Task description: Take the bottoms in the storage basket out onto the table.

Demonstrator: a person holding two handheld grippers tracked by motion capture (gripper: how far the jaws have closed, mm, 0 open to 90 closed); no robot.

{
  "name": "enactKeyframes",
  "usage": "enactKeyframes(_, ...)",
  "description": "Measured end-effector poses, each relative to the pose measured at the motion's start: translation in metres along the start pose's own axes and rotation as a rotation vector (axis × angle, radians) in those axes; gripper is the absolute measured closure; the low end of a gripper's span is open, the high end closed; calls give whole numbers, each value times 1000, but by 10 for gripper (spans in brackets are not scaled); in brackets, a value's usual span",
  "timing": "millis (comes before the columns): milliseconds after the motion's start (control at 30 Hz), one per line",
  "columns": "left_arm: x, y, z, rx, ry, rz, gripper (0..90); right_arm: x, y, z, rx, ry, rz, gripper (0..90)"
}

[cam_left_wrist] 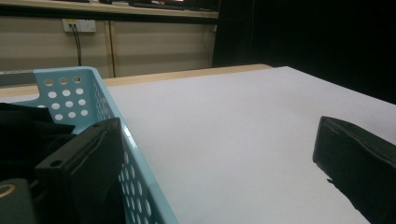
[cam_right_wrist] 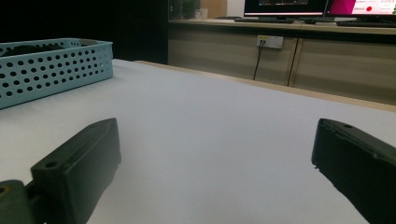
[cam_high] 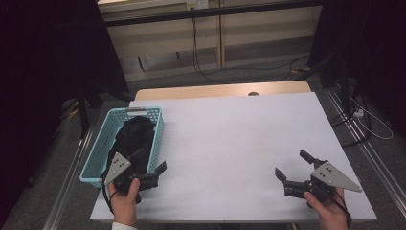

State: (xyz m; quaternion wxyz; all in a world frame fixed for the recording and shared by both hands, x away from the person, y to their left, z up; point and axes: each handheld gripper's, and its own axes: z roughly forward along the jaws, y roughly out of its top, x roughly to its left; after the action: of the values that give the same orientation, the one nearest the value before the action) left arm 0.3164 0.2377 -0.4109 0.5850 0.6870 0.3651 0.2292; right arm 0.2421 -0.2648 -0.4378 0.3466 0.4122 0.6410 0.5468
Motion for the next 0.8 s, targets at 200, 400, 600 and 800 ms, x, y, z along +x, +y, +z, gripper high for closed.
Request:
enactKeyframes(200, -1, 1, 0, -6, 1, -6, 22, 1, 0, 0, 1, 6, -6, 6)
enactKeyframes(400, 1, 2, -3, -10, 7, -5, 23, 1, 1, 2, 1, 9, -4, 6)
enactKeyframes(600, 0, 7, -1, -4, -2, 7, 23, 3, 1, 5, 6, 22, -10, 6)
enactKeyframes(800, -4, 17, 3, -34, -25, -24, 24, 2, 0, 4, 6, 8, 1, 6)
